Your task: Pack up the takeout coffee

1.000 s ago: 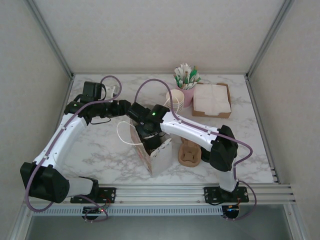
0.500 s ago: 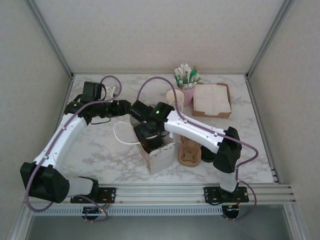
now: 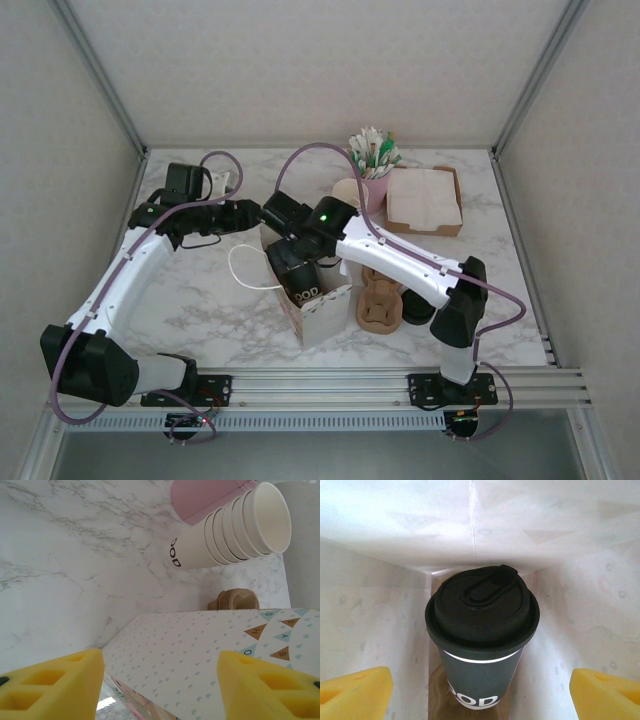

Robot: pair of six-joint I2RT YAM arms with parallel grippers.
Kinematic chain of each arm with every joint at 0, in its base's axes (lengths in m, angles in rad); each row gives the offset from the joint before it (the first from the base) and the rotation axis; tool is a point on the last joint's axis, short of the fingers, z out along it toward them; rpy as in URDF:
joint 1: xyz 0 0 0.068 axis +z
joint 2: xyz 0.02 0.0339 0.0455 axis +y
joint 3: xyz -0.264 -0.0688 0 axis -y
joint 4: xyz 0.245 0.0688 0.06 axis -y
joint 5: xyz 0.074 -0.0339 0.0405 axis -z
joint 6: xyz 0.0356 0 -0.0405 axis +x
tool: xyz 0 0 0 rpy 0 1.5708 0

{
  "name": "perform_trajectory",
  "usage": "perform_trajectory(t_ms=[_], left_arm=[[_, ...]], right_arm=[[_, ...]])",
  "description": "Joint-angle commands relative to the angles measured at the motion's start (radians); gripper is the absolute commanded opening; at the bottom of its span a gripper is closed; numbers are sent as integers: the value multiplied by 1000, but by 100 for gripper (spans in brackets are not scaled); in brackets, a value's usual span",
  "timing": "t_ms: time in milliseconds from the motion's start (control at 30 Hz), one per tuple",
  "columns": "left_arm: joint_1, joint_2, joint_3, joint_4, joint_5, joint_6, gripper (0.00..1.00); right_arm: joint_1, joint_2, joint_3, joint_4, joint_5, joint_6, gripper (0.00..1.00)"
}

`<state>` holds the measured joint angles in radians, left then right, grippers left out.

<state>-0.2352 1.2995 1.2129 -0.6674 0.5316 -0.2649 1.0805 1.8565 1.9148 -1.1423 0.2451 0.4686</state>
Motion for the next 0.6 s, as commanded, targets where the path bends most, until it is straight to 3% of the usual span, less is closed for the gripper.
perform_trajectory(t_ms=[0, 567], left_arm=[[-10, -25, 5, -18, -21, 18, 61], [-10, -21, 6, -22, -25, 17, 60]], right_arm=[[17, -48, 32, -27, 8, 19, 91], [38, -62, 49, -51, 10, 17, 83]])
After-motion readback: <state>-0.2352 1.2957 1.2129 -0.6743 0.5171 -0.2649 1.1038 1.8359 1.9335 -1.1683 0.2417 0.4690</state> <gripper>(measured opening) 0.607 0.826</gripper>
